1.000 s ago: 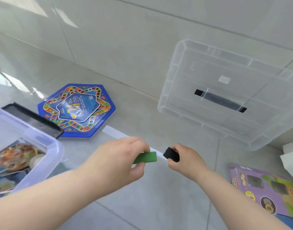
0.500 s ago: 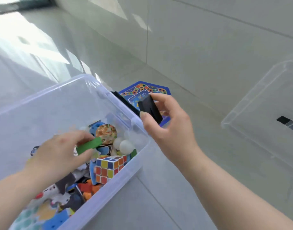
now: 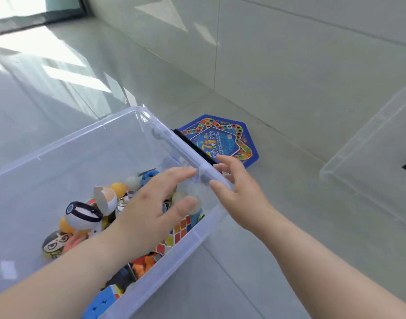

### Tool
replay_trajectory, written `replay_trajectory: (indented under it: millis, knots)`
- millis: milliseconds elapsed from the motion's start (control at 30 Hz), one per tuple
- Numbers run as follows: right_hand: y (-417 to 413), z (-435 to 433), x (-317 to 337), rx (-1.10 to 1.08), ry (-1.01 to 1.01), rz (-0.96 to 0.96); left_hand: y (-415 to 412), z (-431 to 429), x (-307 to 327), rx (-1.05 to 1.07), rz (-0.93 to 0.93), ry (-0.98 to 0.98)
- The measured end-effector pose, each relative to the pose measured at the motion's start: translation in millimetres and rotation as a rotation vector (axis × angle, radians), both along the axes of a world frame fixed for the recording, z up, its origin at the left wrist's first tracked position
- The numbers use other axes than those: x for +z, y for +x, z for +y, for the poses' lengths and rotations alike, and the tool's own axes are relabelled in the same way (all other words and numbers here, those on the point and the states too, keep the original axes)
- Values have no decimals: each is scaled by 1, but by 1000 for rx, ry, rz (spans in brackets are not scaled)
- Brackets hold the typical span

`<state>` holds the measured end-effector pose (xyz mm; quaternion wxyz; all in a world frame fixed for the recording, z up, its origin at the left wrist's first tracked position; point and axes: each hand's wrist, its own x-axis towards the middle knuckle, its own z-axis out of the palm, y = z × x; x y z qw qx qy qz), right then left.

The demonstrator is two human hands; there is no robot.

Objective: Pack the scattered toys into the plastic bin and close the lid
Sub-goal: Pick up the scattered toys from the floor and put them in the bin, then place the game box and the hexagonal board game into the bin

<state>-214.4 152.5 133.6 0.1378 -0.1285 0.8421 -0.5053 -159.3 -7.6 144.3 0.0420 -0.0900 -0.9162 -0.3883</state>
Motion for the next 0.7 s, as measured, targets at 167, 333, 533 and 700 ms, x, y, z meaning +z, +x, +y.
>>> replay_trajectory:
  millis: [167,333,533,700]
  knots:
    - [-6,6,-1,-71,-17,35,-12,36,-10,-182,132,-119]
    - [1,49,1,-181,-106,-173,-18,57,-8,-215,215,-293]
    - [53,202,-36,-367,456,-135,-21,134,-8,-462,432,-476]
    - [138,328,-77,-869,636,-265,-5,215,-84,-729,346,-608]
